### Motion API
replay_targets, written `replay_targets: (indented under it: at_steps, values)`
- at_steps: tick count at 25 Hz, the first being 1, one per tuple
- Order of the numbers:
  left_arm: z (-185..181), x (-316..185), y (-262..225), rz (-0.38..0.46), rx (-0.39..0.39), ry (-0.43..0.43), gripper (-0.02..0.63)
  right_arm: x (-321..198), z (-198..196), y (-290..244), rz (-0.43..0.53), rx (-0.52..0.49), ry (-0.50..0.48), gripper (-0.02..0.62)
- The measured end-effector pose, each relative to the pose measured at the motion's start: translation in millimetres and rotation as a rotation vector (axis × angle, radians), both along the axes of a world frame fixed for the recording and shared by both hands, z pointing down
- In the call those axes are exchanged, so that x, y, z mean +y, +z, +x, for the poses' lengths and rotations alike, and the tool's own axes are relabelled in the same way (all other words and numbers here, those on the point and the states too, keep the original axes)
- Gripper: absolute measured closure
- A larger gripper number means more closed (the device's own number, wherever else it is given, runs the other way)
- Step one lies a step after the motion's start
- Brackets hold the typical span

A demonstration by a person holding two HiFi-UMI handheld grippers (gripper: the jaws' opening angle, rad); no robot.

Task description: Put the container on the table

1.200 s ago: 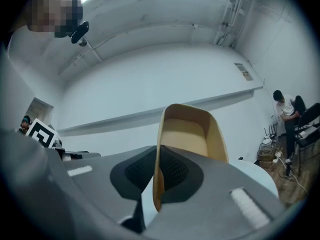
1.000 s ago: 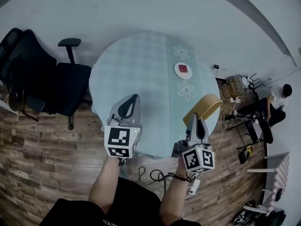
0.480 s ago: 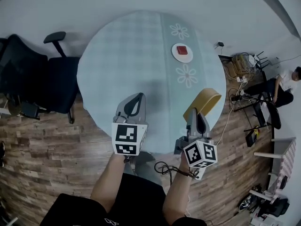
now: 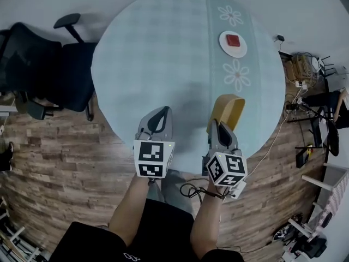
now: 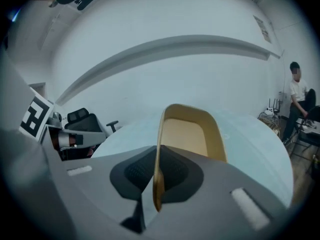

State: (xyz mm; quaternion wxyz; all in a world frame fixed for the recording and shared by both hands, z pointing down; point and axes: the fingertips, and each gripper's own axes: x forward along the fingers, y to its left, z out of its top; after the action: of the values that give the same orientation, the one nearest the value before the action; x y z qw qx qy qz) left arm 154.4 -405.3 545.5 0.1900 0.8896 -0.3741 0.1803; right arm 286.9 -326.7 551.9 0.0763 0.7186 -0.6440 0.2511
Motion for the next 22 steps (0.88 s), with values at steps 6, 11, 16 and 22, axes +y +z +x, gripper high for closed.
replay_targets:
  at_steps: [6, 11, 16, 22]
  values:
    - [-16, -2, 60, -0.084, -0.063, -0.036, 0.604, -12, -22, 73, -0.196, 0.014, -0.091, 0.571]
    - [-30, -1, 84, -0.127, -0.094, -0.063, 0.604, -20, -43, 107, -0.291, 0.025, -0.168, 0.561]
    - [-38, -9, 75, -0.114, -0.083, -0.085, 0.604, -27, -57, 121, -0.336, 0.02, -0.202, 0.519]
    - [-38, -6, 54, -0.089, -0.051, -0.093, 0.604, -29, -61, 86, -0.229, 0.021, -0.189, 0.453]
